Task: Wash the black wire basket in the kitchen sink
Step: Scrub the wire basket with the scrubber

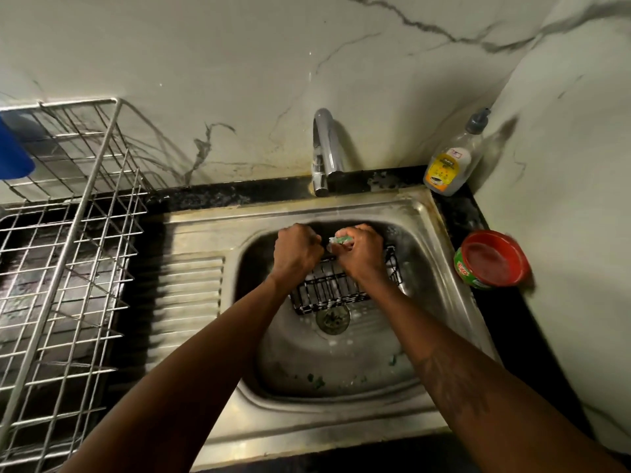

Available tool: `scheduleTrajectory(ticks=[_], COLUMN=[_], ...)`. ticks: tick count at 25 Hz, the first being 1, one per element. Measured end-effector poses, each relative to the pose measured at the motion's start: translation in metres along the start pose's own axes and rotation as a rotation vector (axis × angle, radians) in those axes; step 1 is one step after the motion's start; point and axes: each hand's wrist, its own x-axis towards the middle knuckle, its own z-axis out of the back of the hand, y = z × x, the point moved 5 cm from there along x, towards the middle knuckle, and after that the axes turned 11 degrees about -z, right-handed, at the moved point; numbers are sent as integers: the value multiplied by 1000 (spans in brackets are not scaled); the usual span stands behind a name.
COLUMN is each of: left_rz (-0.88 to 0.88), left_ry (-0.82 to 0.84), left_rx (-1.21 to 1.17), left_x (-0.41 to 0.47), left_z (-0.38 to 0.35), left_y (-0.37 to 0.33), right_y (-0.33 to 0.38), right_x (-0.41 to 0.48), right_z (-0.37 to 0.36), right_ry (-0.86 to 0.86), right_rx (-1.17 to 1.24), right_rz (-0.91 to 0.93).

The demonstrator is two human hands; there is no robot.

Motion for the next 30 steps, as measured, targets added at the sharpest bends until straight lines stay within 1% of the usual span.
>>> scheduleTrajectory(ticks=[2, 4, 7, 9, 10, 12, 15, 17, 18, 21, 26, 28, 30], left_rz=[-116, -164, -140, -145, -159, -191, -219, -228, -230, -227, -214, -193, -178], left_ry=[5, 28, 75, 121, 147, 208, 217, 229, 236, 248, 222, 205, 154], left_rx=[-18, -107, -192, -217, -233, -231, -236, -218, -210, -255, -275, -258, -231], left_x=[-4, -9, -7, -1, 0, -4, -9, -12, -12, -11, -17, -18, -19], left_z=[0, -4, -26, -49, -62, -82, -104, -114, -117, -124, -110, -90, -63], left_y=[-34, -71, -121, -148, -160, -185, -204, -207, -207, -205, -186, -165, -133], right_y=[2, 5, -8, -31, -45, -72, -92, -95, -96, -99, -105, -96, -80], right_x=[-6, -14, -19, -20, -20, -17, -9, -5, -3, 0, -2, -6, -12], right_z=[28, 66, 128, 171, 189, 212, 213, 210, 211, 219, 215, 222, 226], right_ry=[-87, -194, -341, -430, -445, -403, -172, -52, -52, -157, -71, -100, -220], right_rx=[32, 43, -65, -159, -217, -358, -508, -548, -552, -617, -612, -662, -626], right_rz=[-3, 3, -21, -104, -170, -279, -348, -384, -407, -420, -455, -398, -305])
